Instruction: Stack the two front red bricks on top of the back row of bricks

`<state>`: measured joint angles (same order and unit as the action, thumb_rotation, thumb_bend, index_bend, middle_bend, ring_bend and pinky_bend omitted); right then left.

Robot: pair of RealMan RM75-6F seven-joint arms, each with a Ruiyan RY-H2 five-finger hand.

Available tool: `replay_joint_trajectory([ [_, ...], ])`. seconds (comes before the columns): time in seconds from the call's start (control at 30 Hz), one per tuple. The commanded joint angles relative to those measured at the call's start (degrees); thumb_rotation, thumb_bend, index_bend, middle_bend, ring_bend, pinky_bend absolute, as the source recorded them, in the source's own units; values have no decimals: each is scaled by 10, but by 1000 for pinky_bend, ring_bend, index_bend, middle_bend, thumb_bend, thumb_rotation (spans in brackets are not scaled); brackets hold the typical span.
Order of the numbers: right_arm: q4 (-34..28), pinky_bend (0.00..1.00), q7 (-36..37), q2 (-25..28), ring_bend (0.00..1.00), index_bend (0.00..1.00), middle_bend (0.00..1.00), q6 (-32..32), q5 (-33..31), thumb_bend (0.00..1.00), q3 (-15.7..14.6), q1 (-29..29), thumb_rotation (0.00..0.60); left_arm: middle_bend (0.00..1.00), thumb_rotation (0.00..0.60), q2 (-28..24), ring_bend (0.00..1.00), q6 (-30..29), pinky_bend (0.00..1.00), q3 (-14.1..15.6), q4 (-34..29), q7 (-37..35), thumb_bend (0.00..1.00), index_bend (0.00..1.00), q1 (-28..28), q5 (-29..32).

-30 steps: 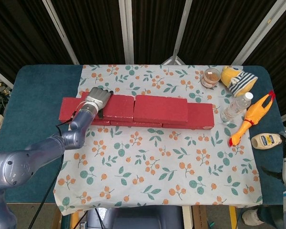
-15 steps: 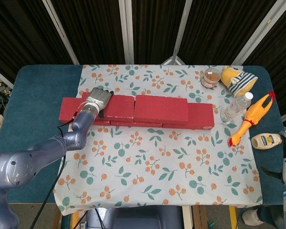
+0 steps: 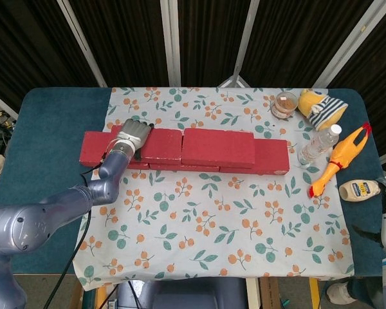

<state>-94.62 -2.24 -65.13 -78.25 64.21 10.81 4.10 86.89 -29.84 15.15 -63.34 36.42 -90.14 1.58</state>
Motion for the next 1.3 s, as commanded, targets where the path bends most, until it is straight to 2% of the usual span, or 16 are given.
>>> replay_joint_trajectory([
  [0.03, 0, 0, 1, 0, 0, 0, 0, 0, 0, 106, 0, 0, 600, 347, 600, 2, 302, -2, 266, 0, 1, 4, 0, 298, 1, 5],
  [0.33, 0, 0, 1, 1, 0, 0, 0, 2, 1, 107, 0, 0, 600, 327, 600, 7, 294, -6, 266, -5, 5, 18, 0, 264, 6, 16],
  [0.47, 1, 0, 1, 0, 0, 0, 0, 2, 0, 107, 0, 1, 600, 298, 600, 10, 266, -6, 265, -8, 8, 23, 0, 217, 8, 18],
  [0.63, 0, 0, -2, 0, 0, 0, 0, 2, -1, 107, 0, 1, 600, 204, 600, 10, 190, -2, 252, -10, 10, 32, 0, 139, 8, 23],
  [0.83, -1, 0, -5, -1, 0, 0, 0, 3, -4, 107, 0, 2, 600, 48, 600, 7, 44, -1, 185, -13, 3, 39, 0, 9, 6, 28],
  [0.97, -1, 0, -6, -1, 0, 0, 0, 3, -5, 107, 1, 2, 600, 1, 600, 3, 1, -3, 165, -14, -5, 44, 0, 0, 1, 37],
  [1.3, -2, 0, -7, 1, 0, 0, 0, 3, -7, 106, 1, 1, 600, 0, 600, 4, 0, -8, 155, -10, -8, 63, 0, 0, -5, 63],
])
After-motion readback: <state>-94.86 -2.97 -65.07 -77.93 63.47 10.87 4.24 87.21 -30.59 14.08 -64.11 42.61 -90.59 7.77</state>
